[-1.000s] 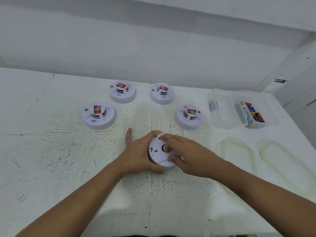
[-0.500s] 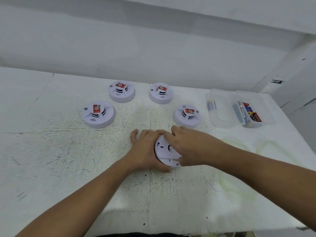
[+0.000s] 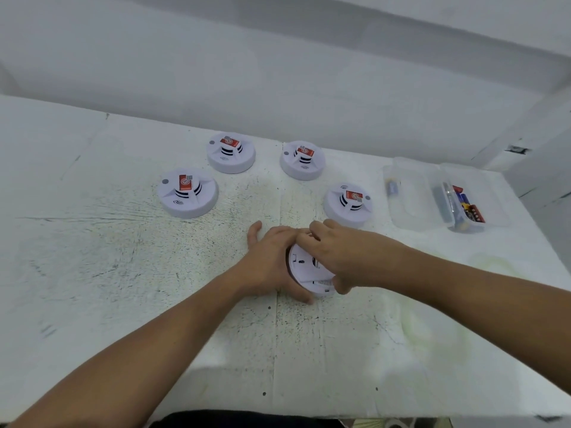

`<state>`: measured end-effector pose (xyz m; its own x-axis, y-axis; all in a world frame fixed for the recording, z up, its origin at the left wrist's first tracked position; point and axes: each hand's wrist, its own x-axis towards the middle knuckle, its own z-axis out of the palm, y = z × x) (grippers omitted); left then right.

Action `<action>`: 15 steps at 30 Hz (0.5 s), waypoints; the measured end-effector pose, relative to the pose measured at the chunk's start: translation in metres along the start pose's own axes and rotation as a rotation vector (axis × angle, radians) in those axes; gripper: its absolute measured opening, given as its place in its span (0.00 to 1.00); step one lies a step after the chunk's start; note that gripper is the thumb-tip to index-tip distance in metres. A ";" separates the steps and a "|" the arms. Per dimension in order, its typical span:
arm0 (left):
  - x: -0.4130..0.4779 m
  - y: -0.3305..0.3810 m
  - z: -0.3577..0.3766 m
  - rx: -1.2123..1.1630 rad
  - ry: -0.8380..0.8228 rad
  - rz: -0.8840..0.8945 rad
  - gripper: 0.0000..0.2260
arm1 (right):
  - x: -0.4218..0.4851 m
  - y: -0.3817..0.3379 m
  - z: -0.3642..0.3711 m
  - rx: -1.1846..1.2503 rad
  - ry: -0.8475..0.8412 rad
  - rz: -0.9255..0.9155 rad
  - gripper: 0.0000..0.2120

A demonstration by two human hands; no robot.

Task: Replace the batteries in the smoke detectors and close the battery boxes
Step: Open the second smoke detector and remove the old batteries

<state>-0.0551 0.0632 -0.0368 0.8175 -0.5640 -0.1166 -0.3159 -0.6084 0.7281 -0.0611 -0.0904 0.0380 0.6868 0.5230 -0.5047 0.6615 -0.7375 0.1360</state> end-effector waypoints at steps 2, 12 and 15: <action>-0.001 0.000 0.000 0.001 -0.001 0.005 0.46 | -0.001 0.000 0.002 -0.018 0.000 -0.019 0.36; -0.003 -0.001 0.008 0.023 0.077 0.023 0.49 | -0.005 0.014 0.007 0.590 0.098 0.147 0.25; -0.003 -0.003 0.009 0.017 0.094 0.038 0.51 | -0.006 0.010 0.010 0.677 0.156 0.175 0.23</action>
<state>-0.0608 0.0618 -0.0445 0.8460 -0.5325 -0.0250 -0.3549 -0.5976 0.7190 -0.0616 -0.1055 0.0336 0.8343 0.3903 -0.3893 0.2402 -0.8930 -0.3805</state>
